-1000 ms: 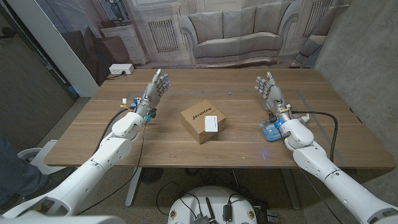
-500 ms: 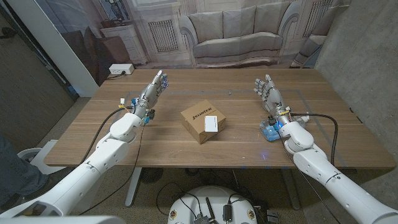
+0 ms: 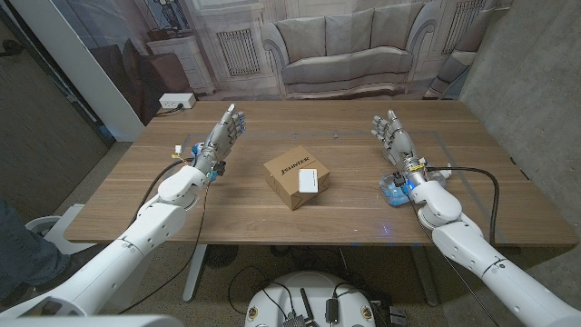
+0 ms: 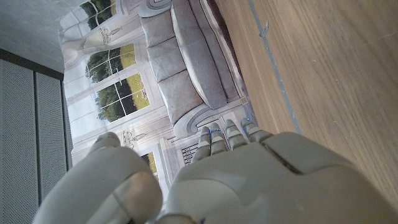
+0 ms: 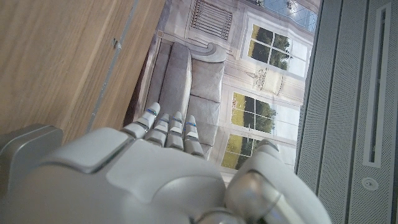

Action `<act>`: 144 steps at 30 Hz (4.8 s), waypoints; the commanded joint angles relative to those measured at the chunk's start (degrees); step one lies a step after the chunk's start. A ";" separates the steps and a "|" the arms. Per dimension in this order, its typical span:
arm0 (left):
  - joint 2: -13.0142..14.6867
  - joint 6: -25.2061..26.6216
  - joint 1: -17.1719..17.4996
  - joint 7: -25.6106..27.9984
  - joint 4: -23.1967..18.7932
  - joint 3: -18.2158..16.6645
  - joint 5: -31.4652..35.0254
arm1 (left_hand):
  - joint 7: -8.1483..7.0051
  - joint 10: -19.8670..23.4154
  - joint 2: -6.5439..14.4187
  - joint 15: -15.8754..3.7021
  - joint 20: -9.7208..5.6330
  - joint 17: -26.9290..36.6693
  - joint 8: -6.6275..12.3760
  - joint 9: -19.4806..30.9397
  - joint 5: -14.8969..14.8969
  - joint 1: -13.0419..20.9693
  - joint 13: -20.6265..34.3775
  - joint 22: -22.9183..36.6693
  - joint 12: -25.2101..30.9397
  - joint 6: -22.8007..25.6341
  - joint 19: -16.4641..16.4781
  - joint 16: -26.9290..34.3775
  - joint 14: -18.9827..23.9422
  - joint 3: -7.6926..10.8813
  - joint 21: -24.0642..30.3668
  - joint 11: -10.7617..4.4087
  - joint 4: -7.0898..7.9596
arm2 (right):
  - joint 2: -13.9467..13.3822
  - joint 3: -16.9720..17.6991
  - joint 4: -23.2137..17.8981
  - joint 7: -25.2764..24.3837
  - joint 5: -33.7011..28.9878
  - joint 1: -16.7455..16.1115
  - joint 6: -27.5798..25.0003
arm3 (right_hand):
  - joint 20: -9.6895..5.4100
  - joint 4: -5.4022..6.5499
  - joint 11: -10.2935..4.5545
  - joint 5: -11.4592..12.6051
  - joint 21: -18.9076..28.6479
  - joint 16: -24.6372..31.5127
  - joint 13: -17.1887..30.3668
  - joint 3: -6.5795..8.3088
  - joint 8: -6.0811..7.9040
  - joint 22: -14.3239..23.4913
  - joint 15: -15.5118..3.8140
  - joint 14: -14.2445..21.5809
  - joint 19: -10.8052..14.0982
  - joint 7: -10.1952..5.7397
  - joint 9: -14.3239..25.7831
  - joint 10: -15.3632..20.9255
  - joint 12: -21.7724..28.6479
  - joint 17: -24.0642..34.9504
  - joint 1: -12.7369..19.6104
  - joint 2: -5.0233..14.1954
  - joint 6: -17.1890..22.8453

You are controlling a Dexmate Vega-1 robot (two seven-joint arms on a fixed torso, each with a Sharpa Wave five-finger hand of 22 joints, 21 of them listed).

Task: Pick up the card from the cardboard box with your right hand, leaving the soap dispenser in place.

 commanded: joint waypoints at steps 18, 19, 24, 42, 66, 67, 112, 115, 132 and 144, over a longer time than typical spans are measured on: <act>-0.92 -0.86 2.67 4.12 -3.51 -0.17 1.39 | -0.22 0.36 0.96 -0.09 -4.22 0.04 0.11 0.07 0.15 0.19 0.18 0.30 -0.03 0.70 -0.83 0.39 -0.10 -0.40 0.23 -0.59 0.35 | -1.75 2.01 -3.56 1.35 -0.50 -5.35 4.89 | -0.84 -0.45 -0.23 0.08 -0.44 0.25 0.19 0.18 -0.08 0.16 0.09 1.05 1.68 -0.04 0.35 0.82 -0.04 0.16 0.52 0.45 1.07; -0.77 -0.51 2.88 4.62 -3.94 -0.18 1.58 | -0.24 0.50 0.98 -0.08 -4.22 0.04 0.11 0.07 0.14 0.20 0.18 0.30 0.01 0.71 -0.80 0.41 -0.06 -0.40 0.25 -0.50 0.34 | -1.75 2.07 -3.55 1.46 -0.31 -5.51 4.99 | -0.86 -0.45 -0.19 0.08 -0.44 0.25 0.19 0.18 -0.09 0.16 0.09 1.06 1.71 -0.06 0.35 0.85 -0.03 0.16 0.53 0.45 1.05; -0.41 -0.21 3.52 5.58 -5.24 -0.37 2.06 | -0.26 0.65 1.09 -0.08 -4.24 0.02 0.10 0.07 0.08 0.30 0.18 0.32 0.02 0.85 -0.02 0.54 0.32 -0.45 0.60 -0.39 0.33 | -1.84 2.50 -3.70 1.98 0.22 -6.56 5.99 | -0.89 -0.52 -0.12 0.05 -0.51 0.33 0.19 0.17 -0.05 0.17 -0.08 1.38 2.00 -0.17 0.36 1.21 0.09 0.17 0.60 0.49 1.24; -0.42 1.29 4.46 7.62 -7.95 -0.23 2.50 | -0.10 1.96 1.14 -0.04 -5.09 -0.06 0.19 0.06 -0.15 0.67 0.12 0.31 0.28 1.65 1.75 0.82 1.65 -0.77 1.23 -0.04 0.16 | -2.40 3.49 -3.22 5.73 2.74 -9.22 9.36 | -1.11 -1.00 -0.65 -0.07 -0.40 0.58 0.20 0.31 0.04 0.15 -0.96 2.94 4.52 -0.33 0.38 2.06 0.25 0.14 1.33 0.85 1.87; -1.27 2.82 1.68 7.56 -7.19 0.56 2.52 | 0.00 2.03 1.34 -0.04 -4.56 -0.08 0.10 0.07 -0.43 0.95 0.07 0.31 -0.01 2.11 1.82 0.70 1.82 -1.18 1.19 -0.01 0.10 | -2.39 4.62 -3.99 6.81 3.72 -11.05 11.03 | -1.18 -1.75 -1.50 -0.28 -0.74 0.64 0.21 0.42 0.00 0.04 -1.24 4.71 7.03 -0.70 0.43 3.19 0.42 0.13 2.38 1.07 2.30; -1.42 2.68 1.51 7.44 -6.90 0.60 2.49 | 0.04 2.05 1.35 -0.03 -4.54 -0.08 0.10 0.07 -0.44 0.96 0.07 0.31 -0.01 2.14 1.86 0.73 1.90 -1.20 1.20 0.03 0.10 | -2.29 4.59 -3.97 6.83 3.67 -11.07 11.14 | -1.22 -1.76 -1.48 -0.28 -0.76 0.63 0.21 0.42 0.01 0.04 -1.26 4.71 7.04 -0.70 0.43 3.24 0.43 0.13 2.39 1.07 2.33; -3.35 0.24 0.81 5.95 -4.18 1.42 1.91 | -0.47 2.20 1.73 -0.42 -3.81 -0.05 0.02 0.08 -0.65 1.32 0.07 0.36 -0.25 2.70 1.41 0.52 1.93 -1.57 0.93 -0.93 0.06 | -3.94 4.23 -7.02 8.14 0.71 -15.72 14.50 | -1.21 -2.04 -1.70 -0.46 -1.90 0.37 0.23 0.32 0.04 0.12 -1.59 5.43 7.72 -1.24 0.45 4.17 0.43 0.21 2.69 1.47 3.15; -3.65 0.59 0.25 6.21 -3.95 1.77 2.19 | -0.45 2.18 1.76 -0.45 -3.81 -0.04 0.00 0.08 -0.66 1.34 0.07 0.36 -0.27 2.69 1.40 0.45 1.78 -1.59 0.93 -0.95 0.05 | -4.39 4.51 -7.50 8.55 0.77 -16.29 15.09 | -1.19 -2.05 -1.54 -0.47 -1.98 0.35 0.23 0.30 0.00 0.12 -1.54 5.43 7.74 -1.23 0.45 4.09 0.38 0.22 2.69 1.49 3.11; -4.98 0.74 -0.85 6.47 -3.41 2.52 2.12 | -0.46 2.29 1.89 -0.55 -3.72 -0.04 -0.05 0.09 -0.72 1.46 0.08 0.37 -0.31 2.74 1.37 0.47 1.87 -1.71 0.90 -0.98 0.04 | -6.16 6.04 -9.58 9.70 1.04 -19.02 16.46 | -1.01 -2.09 -1.50 -0.57 -2.40 0.27 0.23 0.16 -0.05 0.15 -1.51 5.54 7.91 -1.21 0.46 4.27 0.34 0.24 2.63 1.52 3.21; -5.37 0.49 -2.23 3.98 -1.65 2.77 0.86 | -0.52 2.42 1.96 -0.54 -3.70 -0.04 -0.07 0.09 -0.77 1.53 0.08 0.35 -0.31 2.83 1.53 0.49 1.98 -1.80 0.94 -0.93 0.03 | -5.21 6.30 -12.24 7.47 -1.96 -20.83 16.53 | -0.93 -2.13 -1.68 -0.61 -2.64 0.28 0.24 0.09 -0.02 0.17 -1.54 5.78 8.09 -1.33 0.47 4.52 0.36 0.24 2.63 1.54 3.42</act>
